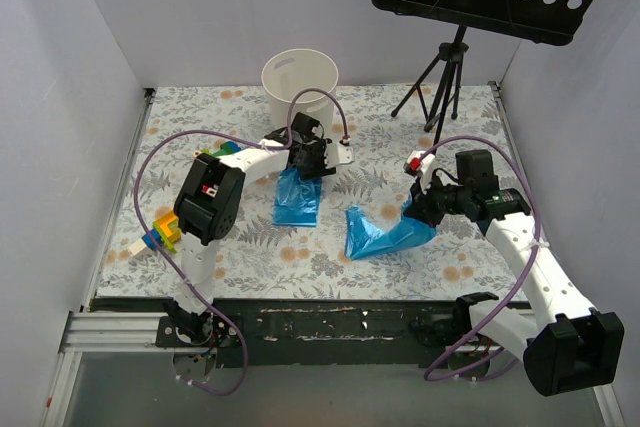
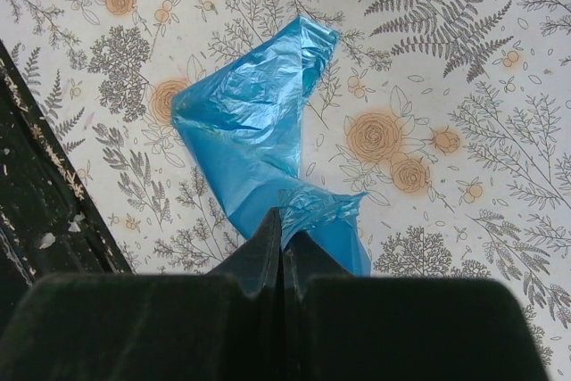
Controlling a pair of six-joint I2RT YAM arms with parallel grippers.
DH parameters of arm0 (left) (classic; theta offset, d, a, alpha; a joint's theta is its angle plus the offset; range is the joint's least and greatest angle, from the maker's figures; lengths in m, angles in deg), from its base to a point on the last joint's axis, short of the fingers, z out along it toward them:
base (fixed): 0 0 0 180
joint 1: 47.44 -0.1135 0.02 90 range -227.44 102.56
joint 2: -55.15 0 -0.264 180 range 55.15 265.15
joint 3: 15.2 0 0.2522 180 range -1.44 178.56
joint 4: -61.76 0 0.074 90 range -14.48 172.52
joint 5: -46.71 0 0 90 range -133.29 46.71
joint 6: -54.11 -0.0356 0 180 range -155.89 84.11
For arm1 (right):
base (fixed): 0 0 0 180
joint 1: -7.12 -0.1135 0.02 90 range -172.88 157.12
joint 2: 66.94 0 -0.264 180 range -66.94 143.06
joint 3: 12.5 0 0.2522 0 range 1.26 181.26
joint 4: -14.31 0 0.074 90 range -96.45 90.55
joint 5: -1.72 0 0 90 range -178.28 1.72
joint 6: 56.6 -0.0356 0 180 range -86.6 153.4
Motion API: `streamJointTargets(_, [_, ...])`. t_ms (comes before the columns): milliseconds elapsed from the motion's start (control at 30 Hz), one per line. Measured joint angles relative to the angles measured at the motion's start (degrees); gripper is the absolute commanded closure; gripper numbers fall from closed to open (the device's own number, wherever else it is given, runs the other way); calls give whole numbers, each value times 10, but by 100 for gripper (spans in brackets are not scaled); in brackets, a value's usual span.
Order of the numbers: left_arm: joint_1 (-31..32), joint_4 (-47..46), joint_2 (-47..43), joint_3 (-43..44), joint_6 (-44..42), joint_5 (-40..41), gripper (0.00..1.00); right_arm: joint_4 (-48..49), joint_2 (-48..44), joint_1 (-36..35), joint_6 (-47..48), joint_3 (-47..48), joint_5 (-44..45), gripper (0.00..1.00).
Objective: Put the trash bags into the trash bin
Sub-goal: Pick up the trash bag from the center of the board.
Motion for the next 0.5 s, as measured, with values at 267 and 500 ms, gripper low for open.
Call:
streamJointTargets(267, [2,-25,-38,-69,-13,4,100,0,-1,4,-9,0,1,99])
streamJointTargets(500, [-11,37,-157,-191,26,7,100,0,-11,6,-10,0,1,99])
